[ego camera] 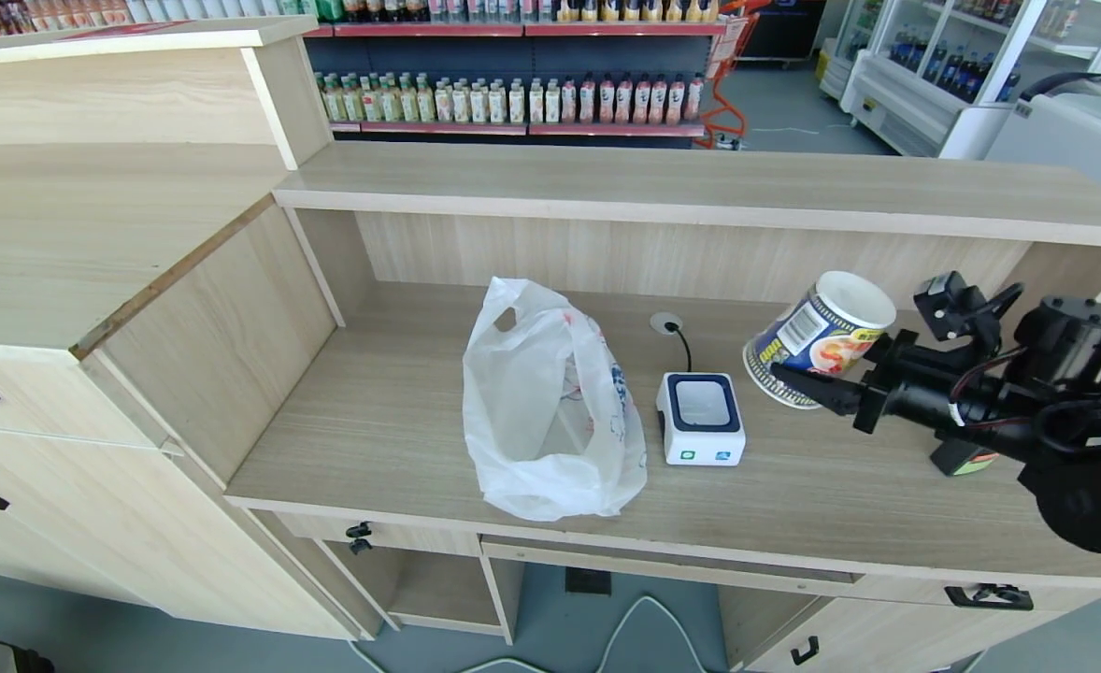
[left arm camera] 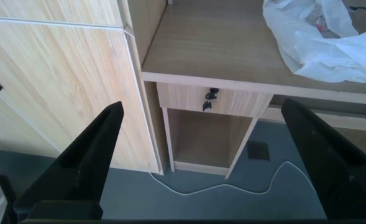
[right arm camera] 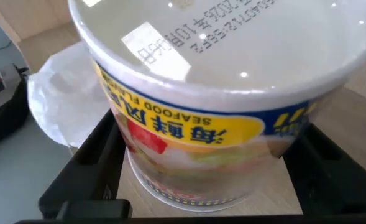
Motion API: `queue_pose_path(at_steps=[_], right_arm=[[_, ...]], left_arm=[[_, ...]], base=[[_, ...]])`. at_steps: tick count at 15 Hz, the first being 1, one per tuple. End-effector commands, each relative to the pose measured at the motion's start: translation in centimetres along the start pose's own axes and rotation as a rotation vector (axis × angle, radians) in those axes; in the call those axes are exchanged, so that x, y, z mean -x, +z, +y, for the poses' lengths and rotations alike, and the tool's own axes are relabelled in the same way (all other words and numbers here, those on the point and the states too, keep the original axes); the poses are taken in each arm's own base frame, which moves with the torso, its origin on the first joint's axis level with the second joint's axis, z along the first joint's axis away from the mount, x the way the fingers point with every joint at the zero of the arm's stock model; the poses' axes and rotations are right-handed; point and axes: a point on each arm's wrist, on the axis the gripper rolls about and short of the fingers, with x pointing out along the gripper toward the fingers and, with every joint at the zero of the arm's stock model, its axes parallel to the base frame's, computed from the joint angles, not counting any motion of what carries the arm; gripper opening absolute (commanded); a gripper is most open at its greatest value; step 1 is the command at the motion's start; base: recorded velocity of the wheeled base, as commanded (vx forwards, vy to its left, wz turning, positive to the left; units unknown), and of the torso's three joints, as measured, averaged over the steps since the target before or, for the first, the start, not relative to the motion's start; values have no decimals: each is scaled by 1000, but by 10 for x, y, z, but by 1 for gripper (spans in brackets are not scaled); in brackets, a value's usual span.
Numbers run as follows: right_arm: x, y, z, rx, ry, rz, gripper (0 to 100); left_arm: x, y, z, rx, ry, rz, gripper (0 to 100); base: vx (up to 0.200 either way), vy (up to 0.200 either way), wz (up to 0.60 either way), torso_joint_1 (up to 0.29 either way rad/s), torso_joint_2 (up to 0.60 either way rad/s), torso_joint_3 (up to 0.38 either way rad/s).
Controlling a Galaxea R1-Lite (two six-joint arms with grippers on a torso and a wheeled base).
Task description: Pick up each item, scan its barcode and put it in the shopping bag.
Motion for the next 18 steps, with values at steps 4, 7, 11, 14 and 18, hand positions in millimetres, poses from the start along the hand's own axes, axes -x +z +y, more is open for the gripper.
queue_pose_path(at_steps=[4, 7, 11, 14, 18], right_arm=[[40, 73, 57, 97, 107, -91, 0], [78, 79, 83, 174, 102, 33, 0], [92, 91, 100, 391, 148, 2, 0], [85, 116, 93, 491, 147, -64, 0], [86, 129, 91, 363, 147, -45, 0]], left_arm=[[0, 0, 0, 0, 1, 1, 100], [0, 0, 0, 0, 1, -1, 100], [0, 0, 0, 0, 1, -1, 100], [0, 0, 0, 0, 1, 1, 100], [0, 0, 0, 0, 1, 1, 100]], base=[[0, 0, 0, 0, 0, 0], [0, 0, 0, 0, 0, 0], [0, 0, 0, 0, 0, 0], [0, 0, 0, 0, 0, 0], [0, 0, 0, 0, 0, 0]])
